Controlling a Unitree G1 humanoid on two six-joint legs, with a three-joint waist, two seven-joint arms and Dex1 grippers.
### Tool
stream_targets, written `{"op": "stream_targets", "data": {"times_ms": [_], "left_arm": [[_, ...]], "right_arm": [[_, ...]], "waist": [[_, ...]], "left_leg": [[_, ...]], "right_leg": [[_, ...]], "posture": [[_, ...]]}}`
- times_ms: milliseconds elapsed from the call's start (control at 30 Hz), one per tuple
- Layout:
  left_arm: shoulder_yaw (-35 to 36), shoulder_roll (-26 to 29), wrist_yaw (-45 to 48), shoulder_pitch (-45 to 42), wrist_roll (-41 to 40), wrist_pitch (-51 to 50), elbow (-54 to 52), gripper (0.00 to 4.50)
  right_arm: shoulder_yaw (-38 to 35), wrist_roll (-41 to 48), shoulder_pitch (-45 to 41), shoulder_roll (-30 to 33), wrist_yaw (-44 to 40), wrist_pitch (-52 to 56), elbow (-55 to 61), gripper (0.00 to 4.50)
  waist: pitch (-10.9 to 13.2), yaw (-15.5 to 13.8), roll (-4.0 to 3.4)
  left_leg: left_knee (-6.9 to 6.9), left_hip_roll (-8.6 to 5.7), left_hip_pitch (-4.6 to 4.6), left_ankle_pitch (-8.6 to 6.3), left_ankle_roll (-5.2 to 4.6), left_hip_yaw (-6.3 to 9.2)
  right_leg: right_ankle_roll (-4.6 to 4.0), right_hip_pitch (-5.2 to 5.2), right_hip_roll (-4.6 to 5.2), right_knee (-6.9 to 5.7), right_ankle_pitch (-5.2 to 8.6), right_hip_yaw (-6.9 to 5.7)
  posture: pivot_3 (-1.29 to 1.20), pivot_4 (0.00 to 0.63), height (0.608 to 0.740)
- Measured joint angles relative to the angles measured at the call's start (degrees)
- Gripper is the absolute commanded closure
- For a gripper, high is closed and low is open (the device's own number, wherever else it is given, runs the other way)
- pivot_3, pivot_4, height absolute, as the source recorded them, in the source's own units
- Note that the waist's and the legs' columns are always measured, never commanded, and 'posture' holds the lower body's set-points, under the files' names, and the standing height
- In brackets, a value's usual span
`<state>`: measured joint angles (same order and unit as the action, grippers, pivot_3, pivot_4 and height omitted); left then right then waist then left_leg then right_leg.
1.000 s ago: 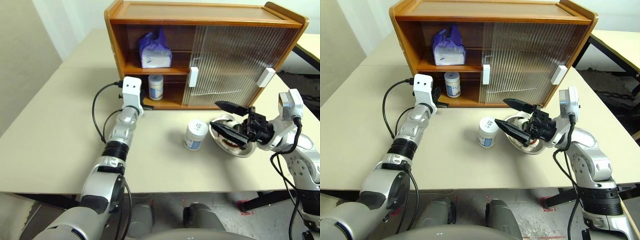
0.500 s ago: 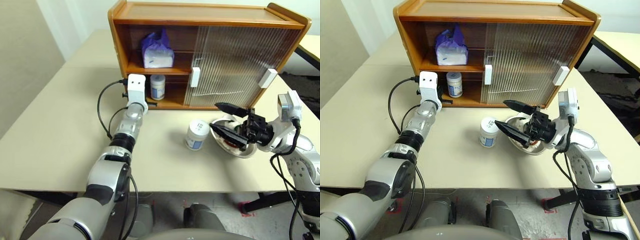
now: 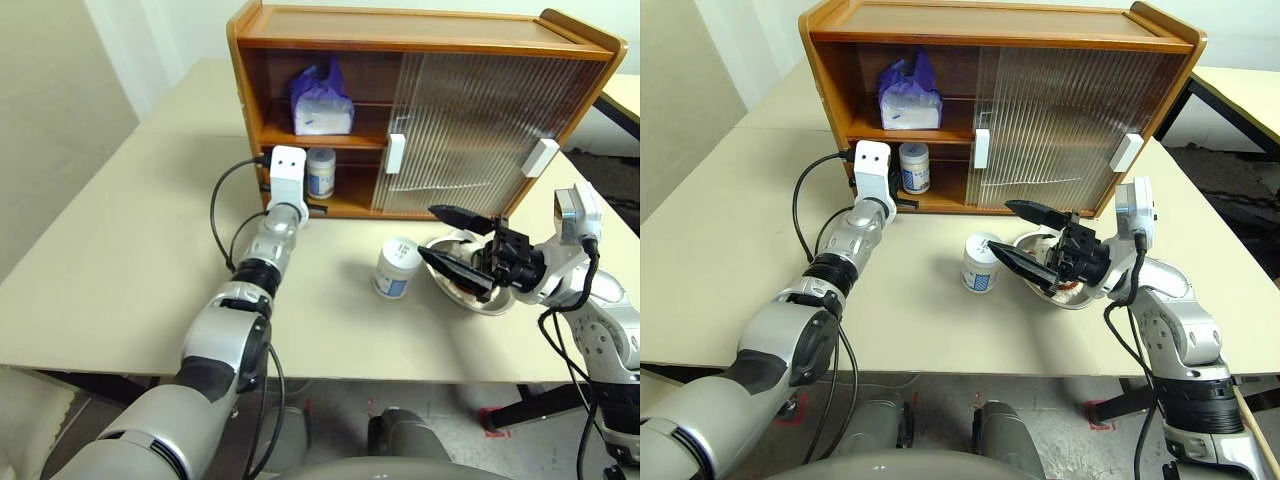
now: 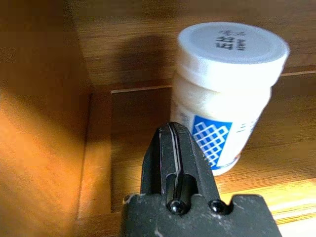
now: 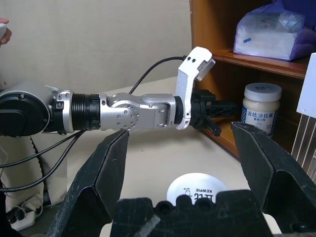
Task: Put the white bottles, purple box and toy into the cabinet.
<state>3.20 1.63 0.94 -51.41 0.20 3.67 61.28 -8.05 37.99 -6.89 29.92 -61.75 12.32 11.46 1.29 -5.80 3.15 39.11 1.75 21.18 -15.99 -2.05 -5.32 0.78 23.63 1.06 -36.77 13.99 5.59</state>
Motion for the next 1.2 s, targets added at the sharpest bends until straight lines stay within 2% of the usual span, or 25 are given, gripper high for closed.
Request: {"op": "stream_targets", "data": {"times_ms": [700,1200], "left_arm": [[-0.31,0.4,0.56,-0.55,0.03,0.53,0.77,4.47],[0.04,1.08,0.69,-4.55,0.11,1.79,6.79,4.47]], "right_arm": [[0.55,-0.5,-0.01,-0.17,0.0,-0.2,-0.02,0.0],[0.52,-0.47,0.63,-0.07,0.02,-0.33,0.19,0.0]], "waist": [[0.0,0.25,0.0],[0.0,0.33,0.0]], "left_leg": [[0.0,0.02,0.03,0.05,-0.09,0.03],[0.0,0.01,0.04,0.05,-0.09,0.0]], "right_leg": [[-0.01,0.01,-0.02,0.05,-0.01,0.06],[-0.01,0.02,-0.02,0.08,-0.01,0.05]], "posture": [[0.09,0.0,0.74],[0.07,0.0,0.74]]}}
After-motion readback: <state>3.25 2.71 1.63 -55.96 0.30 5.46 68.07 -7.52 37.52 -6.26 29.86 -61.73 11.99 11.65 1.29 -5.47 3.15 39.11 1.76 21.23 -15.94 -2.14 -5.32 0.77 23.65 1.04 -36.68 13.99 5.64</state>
